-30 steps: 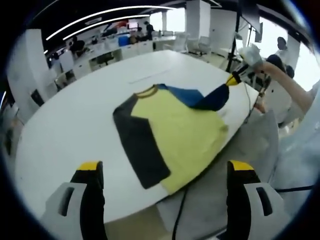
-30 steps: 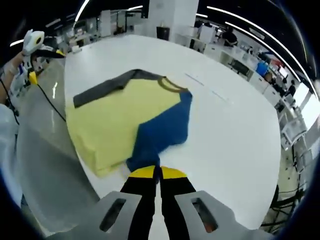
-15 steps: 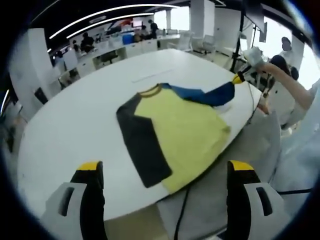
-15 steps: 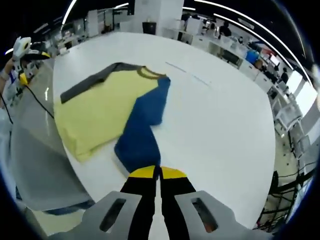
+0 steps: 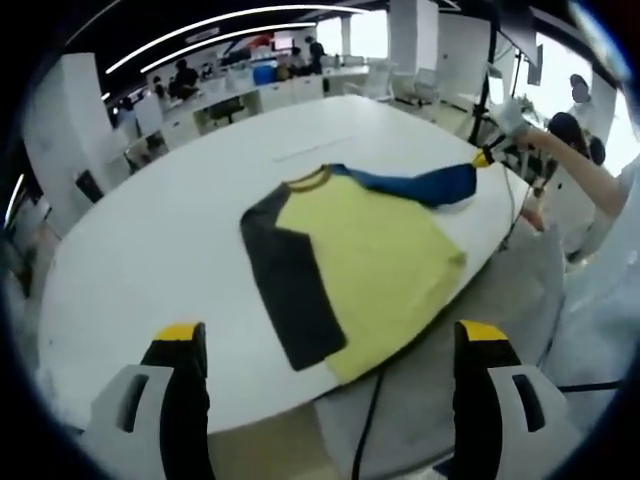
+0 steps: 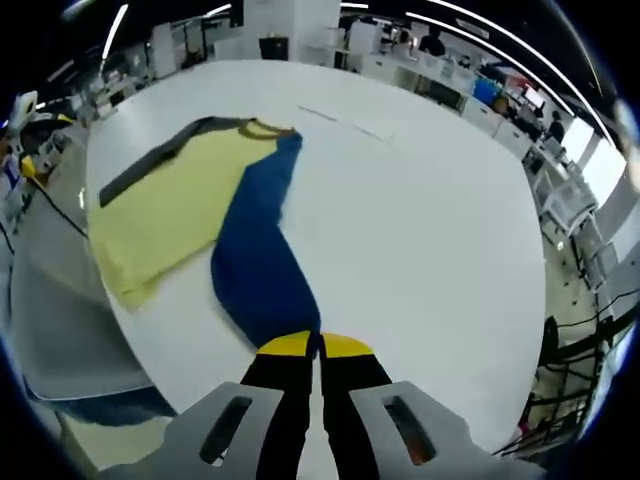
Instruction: Fold the garment on the visible template until the final outline fits inside the template.
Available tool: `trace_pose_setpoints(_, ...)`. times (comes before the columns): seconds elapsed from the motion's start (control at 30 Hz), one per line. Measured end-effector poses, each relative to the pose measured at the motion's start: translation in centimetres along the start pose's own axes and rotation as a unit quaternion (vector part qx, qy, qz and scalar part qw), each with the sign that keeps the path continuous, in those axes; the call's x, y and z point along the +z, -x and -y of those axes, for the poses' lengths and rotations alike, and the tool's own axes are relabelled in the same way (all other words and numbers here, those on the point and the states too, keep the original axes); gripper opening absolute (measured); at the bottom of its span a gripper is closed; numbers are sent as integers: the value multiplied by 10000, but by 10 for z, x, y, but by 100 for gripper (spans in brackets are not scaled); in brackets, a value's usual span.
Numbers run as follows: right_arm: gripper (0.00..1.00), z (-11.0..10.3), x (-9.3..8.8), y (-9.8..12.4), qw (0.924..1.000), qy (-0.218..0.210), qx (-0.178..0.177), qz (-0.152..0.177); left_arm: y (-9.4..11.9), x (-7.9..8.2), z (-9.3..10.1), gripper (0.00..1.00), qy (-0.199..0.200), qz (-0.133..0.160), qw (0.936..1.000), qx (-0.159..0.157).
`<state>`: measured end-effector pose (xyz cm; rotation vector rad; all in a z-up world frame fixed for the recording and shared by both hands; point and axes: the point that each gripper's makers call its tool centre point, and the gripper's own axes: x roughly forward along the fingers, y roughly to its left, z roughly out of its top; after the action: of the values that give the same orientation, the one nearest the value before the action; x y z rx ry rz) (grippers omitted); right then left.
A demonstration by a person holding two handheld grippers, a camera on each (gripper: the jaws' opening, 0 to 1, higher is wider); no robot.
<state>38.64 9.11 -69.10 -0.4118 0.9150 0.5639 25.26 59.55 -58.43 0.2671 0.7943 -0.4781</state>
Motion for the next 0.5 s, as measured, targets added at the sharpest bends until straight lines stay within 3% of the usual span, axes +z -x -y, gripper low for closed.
trace_pose_setpoints(0.5, 3, 61, -26, -6, 9985, -359, -380, -150, 3, -1, 6, 100, 32, -126, 9999, 106)
